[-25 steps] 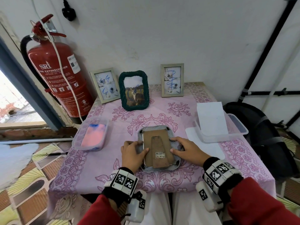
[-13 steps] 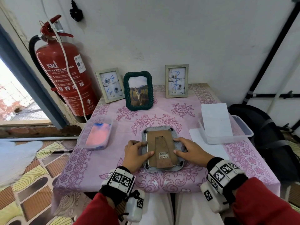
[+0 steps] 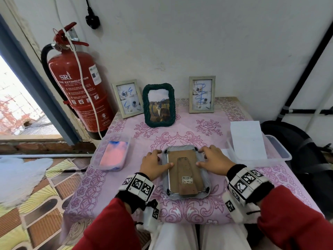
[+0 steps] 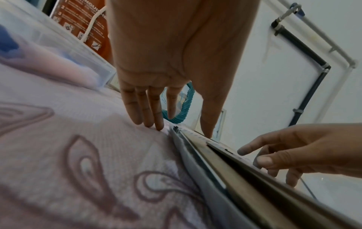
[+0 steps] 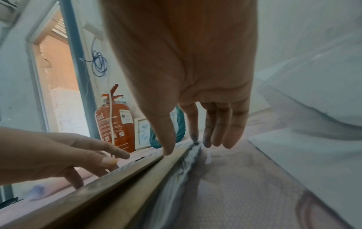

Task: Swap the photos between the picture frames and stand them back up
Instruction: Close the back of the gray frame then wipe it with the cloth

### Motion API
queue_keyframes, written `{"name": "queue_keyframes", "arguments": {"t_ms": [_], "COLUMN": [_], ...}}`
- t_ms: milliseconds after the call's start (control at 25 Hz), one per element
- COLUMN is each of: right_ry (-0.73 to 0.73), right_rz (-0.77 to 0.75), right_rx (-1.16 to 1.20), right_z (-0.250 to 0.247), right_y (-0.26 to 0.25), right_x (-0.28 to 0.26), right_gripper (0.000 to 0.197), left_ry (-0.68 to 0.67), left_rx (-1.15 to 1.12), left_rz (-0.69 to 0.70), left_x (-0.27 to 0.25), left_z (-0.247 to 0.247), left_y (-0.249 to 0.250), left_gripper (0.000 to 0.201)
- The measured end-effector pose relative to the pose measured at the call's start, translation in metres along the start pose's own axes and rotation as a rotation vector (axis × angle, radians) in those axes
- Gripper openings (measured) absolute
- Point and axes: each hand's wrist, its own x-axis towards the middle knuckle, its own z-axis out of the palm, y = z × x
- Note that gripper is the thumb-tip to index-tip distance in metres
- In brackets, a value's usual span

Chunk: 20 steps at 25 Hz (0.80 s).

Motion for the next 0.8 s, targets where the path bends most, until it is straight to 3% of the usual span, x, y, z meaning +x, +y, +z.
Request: {"name": "queue_keyframes", "arguments": {"t_ms": [200, 560, 800], "right_ry": [-0.04, 0.002, -0.016], "right_rz": [-0.008, -0.059, -0.058], "right_rx": [0.069, 0.177, 0.211], "right_z": [0.002, 0.009, 0.011], "right_y": [0.006, 0.015, 0.017], "right_x": [0.012, 0.013, 0.012], "right_gripper": [0.069, 0.065, 0.064], "left_ry": [-0.045, -0.025, -0.004], "left_rx": [0.166, 0.108, -0.062], "left_rz": [0.009, -0.01, -0.044], "left_x": [0.006, -0.001, -0.001], "left_z": [-0.002, 0.0, 0.001], "left_y": [0.001, 0.0, -0.001], "left_gripper": [0.077, 0.073, 0.07]}}
